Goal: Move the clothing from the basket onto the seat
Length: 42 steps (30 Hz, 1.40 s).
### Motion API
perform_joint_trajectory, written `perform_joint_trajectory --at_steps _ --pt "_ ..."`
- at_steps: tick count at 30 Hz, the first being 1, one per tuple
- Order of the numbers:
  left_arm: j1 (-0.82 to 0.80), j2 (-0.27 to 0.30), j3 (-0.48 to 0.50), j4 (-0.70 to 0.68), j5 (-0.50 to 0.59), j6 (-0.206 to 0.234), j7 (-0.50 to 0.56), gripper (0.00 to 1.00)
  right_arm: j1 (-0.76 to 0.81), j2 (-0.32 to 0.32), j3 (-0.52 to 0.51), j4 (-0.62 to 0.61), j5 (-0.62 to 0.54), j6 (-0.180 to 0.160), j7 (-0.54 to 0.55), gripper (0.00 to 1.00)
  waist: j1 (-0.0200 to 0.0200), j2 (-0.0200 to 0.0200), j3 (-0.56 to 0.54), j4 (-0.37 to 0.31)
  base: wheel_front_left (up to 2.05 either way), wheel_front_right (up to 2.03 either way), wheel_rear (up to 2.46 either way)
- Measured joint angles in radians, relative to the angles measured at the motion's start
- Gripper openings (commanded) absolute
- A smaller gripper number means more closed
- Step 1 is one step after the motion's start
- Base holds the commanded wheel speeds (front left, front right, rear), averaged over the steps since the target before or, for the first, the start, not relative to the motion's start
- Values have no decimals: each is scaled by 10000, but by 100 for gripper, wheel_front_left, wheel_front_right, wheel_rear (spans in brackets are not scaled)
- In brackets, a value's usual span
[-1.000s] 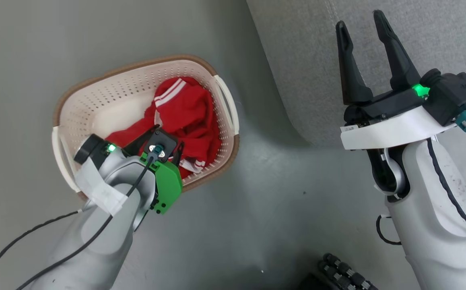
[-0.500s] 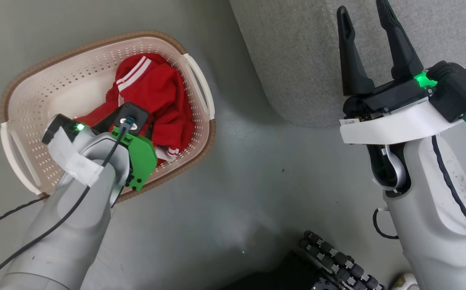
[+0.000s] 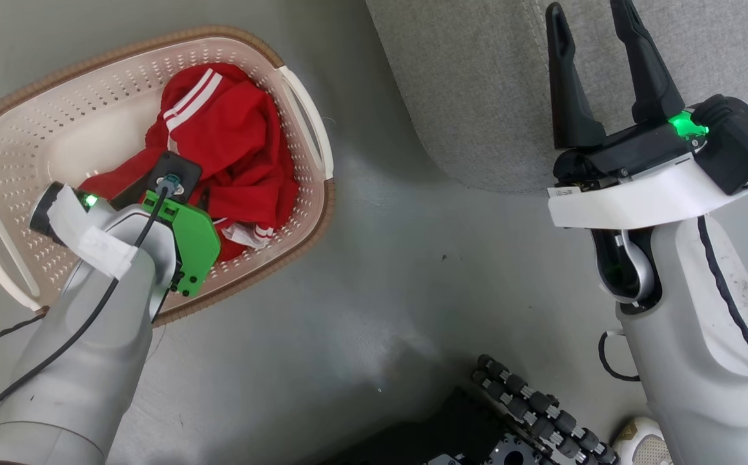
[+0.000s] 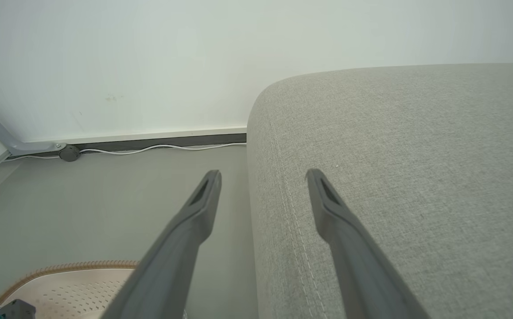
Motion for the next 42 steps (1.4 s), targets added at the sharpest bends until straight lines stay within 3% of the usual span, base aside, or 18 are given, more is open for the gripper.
perform_joint_trajectory --at_steps 21,23,24,25,42 --pt "-418 -313 63 1967 -627 -267 1503 100 0 61 -58 0 0 104 0 100 0 0 96 -29 0 0 0" --pt "-472 -320 138 2111 -742 -268 1676 50 0 61 -82 -2 2 104 0 100 0 0 105 -31 0 0 0" --pt "-476 -322 161 2165 -780 -268 1693 20 0 61 -92 -4 2 104 0 100 0 0 109 -33 0 0 0" --pt "-480 -334 198 2226 -821 -268 1741 0 0 63 -104 -6 4 105 0 100 0 0 112 -36 0 0 0" --pt "-767 -558 155 2510 -895 -355 1664 0 0 69 -324 -36 -8 180 0 100 0 0 -12 126 0 0 0"
